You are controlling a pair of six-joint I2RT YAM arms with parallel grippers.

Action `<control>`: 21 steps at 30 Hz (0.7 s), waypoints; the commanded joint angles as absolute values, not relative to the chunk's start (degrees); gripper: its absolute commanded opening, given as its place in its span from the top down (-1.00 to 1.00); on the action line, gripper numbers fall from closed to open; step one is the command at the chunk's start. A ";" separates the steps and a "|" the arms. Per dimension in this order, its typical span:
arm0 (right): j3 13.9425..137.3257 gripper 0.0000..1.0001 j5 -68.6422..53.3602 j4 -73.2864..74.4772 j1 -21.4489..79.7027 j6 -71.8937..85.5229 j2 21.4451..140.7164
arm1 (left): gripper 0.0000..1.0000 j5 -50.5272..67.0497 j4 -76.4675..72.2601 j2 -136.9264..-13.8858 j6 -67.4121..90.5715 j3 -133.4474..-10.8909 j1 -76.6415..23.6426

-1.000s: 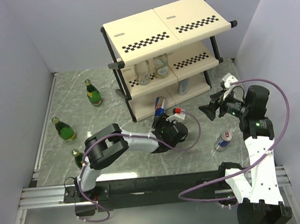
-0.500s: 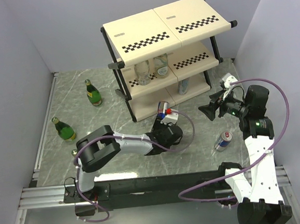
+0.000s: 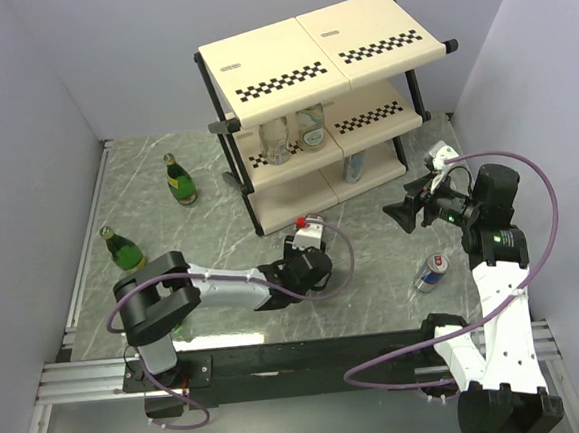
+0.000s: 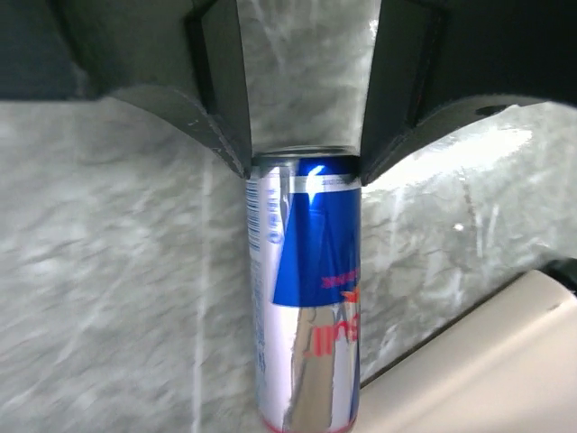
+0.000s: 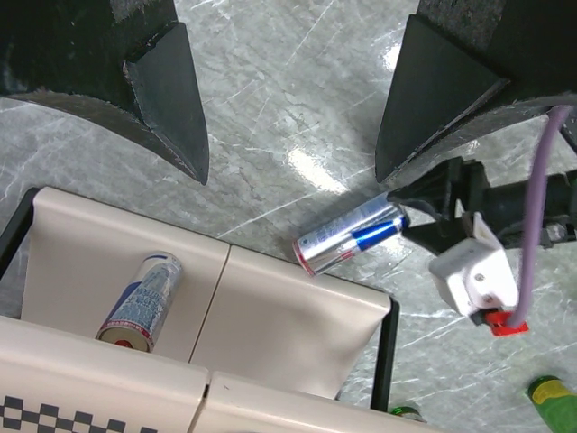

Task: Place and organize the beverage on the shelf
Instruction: Move the drink to the center of the board, then pick up the drink from the center of the board.

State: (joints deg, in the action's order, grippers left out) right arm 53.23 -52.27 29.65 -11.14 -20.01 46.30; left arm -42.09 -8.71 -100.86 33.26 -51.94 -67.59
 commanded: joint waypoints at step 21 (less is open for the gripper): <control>53.52 -0.61 -54.40 29.44 -11.60 -20.74 46.76 | -0.53 -28.83 -0.18 -85.69 39.38 -54.11 -66.98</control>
